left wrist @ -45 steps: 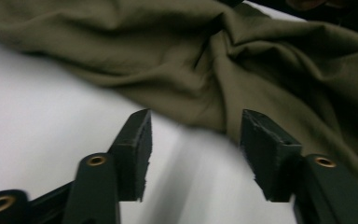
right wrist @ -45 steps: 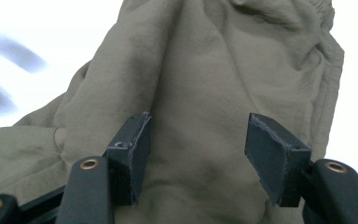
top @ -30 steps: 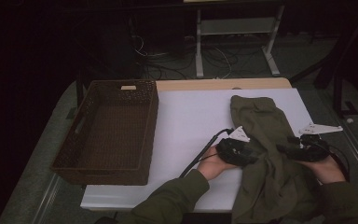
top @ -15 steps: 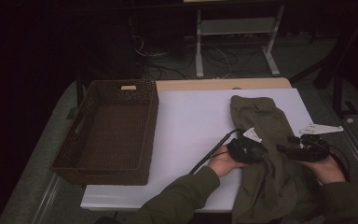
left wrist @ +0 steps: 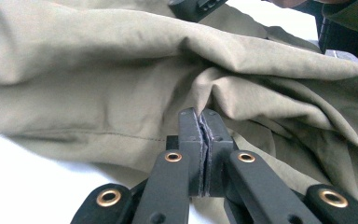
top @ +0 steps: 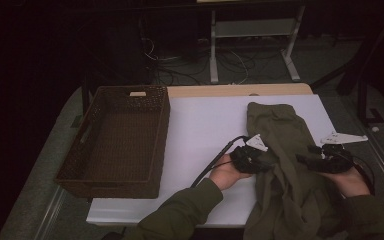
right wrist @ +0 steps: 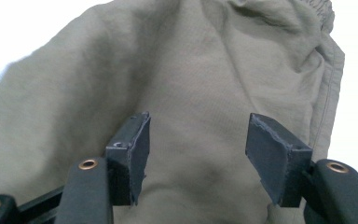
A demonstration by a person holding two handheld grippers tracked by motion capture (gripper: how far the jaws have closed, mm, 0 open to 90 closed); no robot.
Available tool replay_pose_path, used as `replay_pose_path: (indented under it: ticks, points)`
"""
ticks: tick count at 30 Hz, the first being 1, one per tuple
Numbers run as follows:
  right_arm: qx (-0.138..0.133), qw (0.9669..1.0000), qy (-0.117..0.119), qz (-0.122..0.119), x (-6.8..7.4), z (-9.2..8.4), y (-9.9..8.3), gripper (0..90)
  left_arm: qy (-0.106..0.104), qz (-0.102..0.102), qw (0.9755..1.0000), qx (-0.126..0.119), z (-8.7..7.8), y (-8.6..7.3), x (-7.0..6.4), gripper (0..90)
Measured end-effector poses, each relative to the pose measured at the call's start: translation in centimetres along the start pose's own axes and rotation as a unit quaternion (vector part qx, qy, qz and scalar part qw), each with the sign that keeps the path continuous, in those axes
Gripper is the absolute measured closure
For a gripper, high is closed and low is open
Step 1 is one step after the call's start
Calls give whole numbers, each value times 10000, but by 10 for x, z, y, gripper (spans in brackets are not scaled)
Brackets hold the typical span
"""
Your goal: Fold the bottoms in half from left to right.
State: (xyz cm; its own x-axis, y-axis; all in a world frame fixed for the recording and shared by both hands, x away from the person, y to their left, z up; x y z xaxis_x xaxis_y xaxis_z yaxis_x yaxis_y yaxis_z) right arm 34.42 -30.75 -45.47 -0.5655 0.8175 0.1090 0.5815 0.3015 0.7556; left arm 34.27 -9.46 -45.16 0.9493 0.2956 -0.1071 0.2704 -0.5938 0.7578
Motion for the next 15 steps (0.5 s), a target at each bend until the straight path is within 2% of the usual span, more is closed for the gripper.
replay_pose_path:
  ticks: [3,5,15]
  points:
    - [-33,10000,-9,4,1,-1,1,398,91,-31,10000,3,-14,-7,6,877]
    - [-39,10000,-14,-8,1,0,1,398,193,-122,9997,-4,-26,-16,13,877]
    - [-22,10000,-3,-46,3,2,3,396,379,-247,9989,79,-48,-42,25,879]
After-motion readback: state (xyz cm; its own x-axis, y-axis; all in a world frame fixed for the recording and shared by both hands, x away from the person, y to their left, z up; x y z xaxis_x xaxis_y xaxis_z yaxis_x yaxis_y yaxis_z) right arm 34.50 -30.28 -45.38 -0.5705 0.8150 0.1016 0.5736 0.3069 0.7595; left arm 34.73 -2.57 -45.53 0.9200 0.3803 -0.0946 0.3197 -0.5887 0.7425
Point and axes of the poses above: each handheld gripper's, and its own axes: z roughly forward along the jaws, y roughly out of its top, x roughly to its left, the point moved 6 cm from there along z, roughly forward along the jaws, and after that the axes turned 6 degrees about y, right-handed, at the moved point
